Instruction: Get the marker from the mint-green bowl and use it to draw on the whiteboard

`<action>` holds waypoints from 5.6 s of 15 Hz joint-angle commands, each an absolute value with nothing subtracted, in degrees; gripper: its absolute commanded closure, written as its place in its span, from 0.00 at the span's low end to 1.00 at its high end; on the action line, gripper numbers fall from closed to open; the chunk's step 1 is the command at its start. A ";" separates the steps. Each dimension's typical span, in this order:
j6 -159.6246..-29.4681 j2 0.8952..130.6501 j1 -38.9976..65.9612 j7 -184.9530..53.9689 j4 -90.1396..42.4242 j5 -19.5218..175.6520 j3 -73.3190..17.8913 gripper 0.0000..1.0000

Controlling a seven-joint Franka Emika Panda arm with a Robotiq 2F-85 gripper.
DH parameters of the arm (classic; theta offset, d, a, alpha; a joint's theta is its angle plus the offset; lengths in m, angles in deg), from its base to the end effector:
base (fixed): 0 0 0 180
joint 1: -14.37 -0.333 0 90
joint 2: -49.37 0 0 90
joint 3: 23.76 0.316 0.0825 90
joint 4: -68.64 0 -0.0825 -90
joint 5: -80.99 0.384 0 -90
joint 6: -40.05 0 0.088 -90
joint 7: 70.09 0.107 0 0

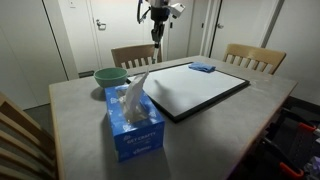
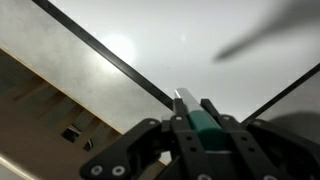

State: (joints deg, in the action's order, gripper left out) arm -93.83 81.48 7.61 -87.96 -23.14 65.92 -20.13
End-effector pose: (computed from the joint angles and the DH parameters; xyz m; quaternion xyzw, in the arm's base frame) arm 0.6984 0.1172 0.3220 0.9410 0.3153 0.0819 0.0914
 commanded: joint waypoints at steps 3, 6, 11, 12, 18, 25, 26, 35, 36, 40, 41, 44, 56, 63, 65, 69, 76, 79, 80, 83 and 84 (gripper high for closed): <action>-84.02 76.62 6.76 -79.75 -26.93 66.48 -21.01 0.95; -78.91 72.84 7.25 -75.11 -29.87 67.18 -20.92 0.95; -87.58 68.01 8.68 -71.39 -39.43 68.63 -20.62 0.95; -91.55 67.94 8.97 -70.56 -41.66 68.80 -20.71 0.95; -108.18 68.28 8.44 -64.60 -50.44 67.25 -23.06 0.95; -120.14 68.49 5.67 -56.32 -53.37 62.44 -27.56 0.95; -121.88 68.68 6.79 -58.09 -53.82 64.86 -26.32 0.95; -125.87 69.09 11.56 -68.24 -55.79 81.33 -19.10 0.95; -125.97 69.21 11.68 -68.43 -55.82 81.80 -18.92 0.95; -125.66 70.05 11.74 -68.33 -55.63 82.48 -19.01 0.95; -125.70 70.28 11.84 -68.36 -55.63 82.63 -19.00 0.95; -126.00 71.19 11.81 -68.26 -55.44 82.37 -19.31 0.95; -130.59 73.93 11.09 -67.40 -54.99 81.01 -20.55 0.95; -132.58 76.35 11.74 -67.89 -53.82 81.48 -19.85 0.95; -132.70 76.98 11.84 -67.93 -53.59 81.53 -19.75 0.95; -132.51 77.66 12.10 -68.11 -53.11 81.66 -19.41 0.95; -130.61 77.87 14.92 -69.11 -52.31 83.06 -16.17 0.95; -130.35 77.65 15.41 -68.92 -52.43 83.10 -15.89 0.95; -130.31 77.58 15.50 -68.88 -52.49 83.12 -15.86 0.95; -130.18 77.54 15.81 -68.97 -52.54 83.39 -15.60 0.95; -130.12 77.54 15.88 -69.01 -52.53 83.47 -15.52 0.95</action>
